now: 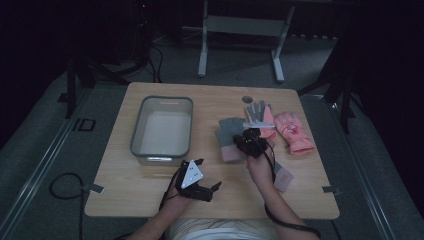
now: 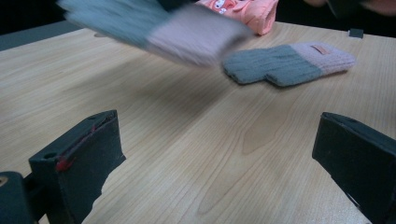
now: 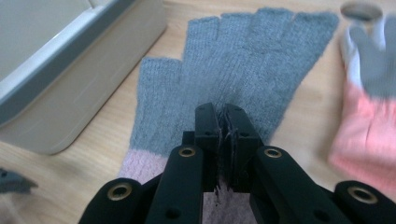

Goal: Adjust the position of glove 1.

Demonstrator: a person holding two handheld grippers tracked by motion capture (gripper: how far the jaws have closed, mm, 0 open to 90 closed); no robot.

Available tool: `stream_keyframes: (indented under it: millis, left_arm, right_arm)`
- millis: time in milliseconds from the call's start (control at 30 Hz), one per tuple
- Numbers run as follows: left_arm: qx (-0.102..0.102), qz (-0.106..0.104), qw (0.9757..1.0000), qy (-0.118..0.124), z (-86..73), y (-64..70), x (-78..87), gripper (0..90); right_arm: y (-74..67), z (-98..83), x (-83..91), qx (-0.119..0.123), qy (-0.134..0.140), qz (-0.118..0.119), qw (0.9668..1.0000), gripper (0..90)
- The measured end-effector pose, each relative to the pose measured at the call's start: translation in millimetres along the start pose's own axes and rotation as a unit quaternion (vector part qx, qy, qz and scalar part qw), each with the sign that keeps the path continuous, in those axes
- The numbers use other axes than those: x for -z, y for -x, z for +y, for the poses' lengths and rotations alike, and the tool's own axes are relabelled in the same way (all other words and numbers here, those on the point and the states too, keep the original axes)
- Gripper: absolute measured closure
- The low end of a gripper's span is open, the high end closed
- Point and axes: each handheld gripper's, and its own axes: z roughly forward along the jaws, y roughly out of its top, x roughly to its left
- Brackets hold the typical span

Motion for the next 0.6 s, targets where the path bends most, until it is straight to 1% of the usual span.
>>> stream_keyframes:
  millis: [33, 67, 100, 133, 167, 200, 233, 267, 500, 533, 600]
  left_arm:
    - [-0.001, 0.000, 1.0000, 0.000, 0.0, 0.1, -0.1, 0.9]
    - [-0.001, 0.000, 1.0000, 0.000, 0.1, 0.4, -0.2, 0.9]
    - [-0.002, 0.000, 1.0000, -0.001, 0.1, 0.3, -0.2, 0.9]
    - [-0.002, 0.000, 1.0000, -0.001, 0.1, 0.3, -0.2, 0.9]
    - [-0.005, 0.001, 1.0000, -0.001, 0.1, 0.9, -0.1, 0.9]
    - [-0.005, 0.001, 1.0000, -0.001, 0.1, 0.9, -0.1, 0.9]
    - [-0.005, 0.002, 1.0000, -0.002, 0.1, 0.9, -0.2, 0.9]
    - [-0.005, 0.001, 1.0000, -0.002, 0.1, 0.9, -0.2, 0.9]
    - [-0.003, 0.001, 1.0000, -0.001, 0.1, 0.6, -0.2, 0.9]
    - [-0.003, 0.001, 1.0000, 0.000, 0.0, 0.6, -0.1, 0.9]
    - [-0.003, 0.000, 1.0000, -0.001, 0.0, 0.6, -0.1, 0.9]
  right_arm:
    - [-0.6, -4.5, -0.4, 0.000, -0.001, -0.005, 1.0000, 85.1]
    - [0.0, -11.9, -1.5, -0.015, -0.005, 0.002, 0.9999, 85.1]
    - [0.6, -17.5, -2.6, -0.024, -0.008, 0.005, 0.9997, 85.1]
    - [0.6, -17.5, -2.6, -0.024, -0.008, 0.005, 0.9997, 85.1]
    - [0.2, -30.5, -6.9, -0.041, -0.020, 0.014, 0.9989, 85.1]
    - [0.2, -30.5, -6.9, -0.041, -0.020, 0.014, 0.9989, 85.1]
    - [-2.6, -36.8, -11.1, -0.042, -0.027, 0.013, 0.9987, 85.1]
    - [-2.8, -39.4, -13.6, -0.049, -0.028, 0.015, 0.9983, 85.1]
    - [-3.2, -47.6, -24.9, -0.056, -0.040, 0.010, 0.9976, 84.6]
    - [-3.2, -51.3, -29.6, -0.061, -0.048, 0.010, 0.9969, 84.3]
    - [-2.9, -54.5, -33.2, -0.065, -0.053, 0.009, 0.9964, 83.8]
